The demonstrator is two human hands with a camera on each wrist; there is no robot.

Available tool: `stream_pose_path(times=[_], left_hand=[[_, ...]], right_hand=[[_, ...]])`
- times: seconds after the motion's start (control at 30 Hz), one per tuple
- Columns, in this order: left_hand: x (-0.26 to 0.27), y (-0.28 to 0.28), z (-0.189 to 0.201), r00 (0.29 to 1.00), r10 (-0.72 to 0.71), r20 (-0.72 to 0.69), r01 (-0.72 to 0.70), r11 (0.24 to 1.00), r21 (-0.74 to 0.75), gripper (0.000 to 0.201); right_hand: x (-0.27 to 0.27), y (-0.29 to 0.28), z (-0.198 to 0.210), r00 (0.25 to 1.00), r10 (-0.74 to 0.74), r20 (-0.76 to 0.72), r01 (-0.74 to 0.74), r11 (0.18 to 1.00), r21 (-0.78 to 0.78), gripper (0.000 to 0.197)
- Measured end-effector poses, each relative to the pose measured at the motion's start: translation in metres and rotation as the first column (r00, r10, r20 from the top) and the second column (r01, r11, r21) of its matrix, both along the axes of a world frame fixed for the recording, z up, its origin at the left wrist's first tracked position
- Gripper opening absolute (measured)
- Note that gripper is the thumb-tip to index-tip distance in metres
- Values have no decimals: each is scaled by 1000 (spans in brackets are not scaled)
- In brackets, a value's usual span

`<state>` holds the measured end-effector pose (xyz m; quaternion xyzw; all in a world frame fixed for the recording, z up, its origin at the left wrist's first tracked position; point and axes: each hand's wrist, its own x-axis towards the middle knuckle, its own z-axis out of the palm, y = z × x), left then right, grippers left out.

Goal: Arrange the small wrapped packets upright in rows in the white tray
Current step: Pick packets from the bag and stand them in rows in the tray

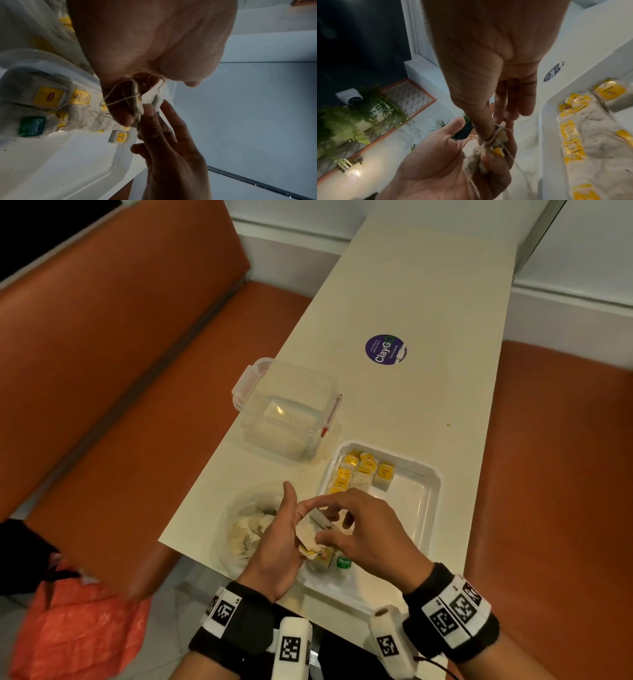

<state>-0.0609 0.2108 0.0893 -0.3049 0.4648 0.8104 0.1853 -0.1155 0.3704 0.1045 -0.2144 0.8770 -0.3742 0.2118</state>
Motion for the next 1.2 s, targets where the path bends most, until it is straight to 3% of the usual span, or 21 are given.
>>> stream_pose_path(times=[0.2,0.37,0.57,0.73,0.87,1.07,1.2], left_hand=[[7,2,-3,994,-106,1,105,984,-145,90],[9,1,-2,999,-47,27,48,998,-51,92],[11,0,-4,998,-47,39,50,995,-90,93],[12,3,-6,996,-70,57,76,991,-112,93],[14,5,-5,996,-77,52,82,991,-109,90],[16,5,-5,995,-98,34,101,990,-100,89],[17,0,-7,994,-112,14,113,992,-55,86]], right_hand=[[2,-6,8,943,276,-186,-252,957,141,50],[7,-9,8,903,370,-218,-319,918,237,50],[14,-10,7,946,247,-211,-220,965,144,26],[18,-10,3,964,178,-197,-151,978,143,25],[21,-12,1,963,188,-194,-151,970,190,39],[23,-15,1,961,160,-224,-110,969,223,25],[19,-11,4,988,-9,-155,31,990,140,20]])
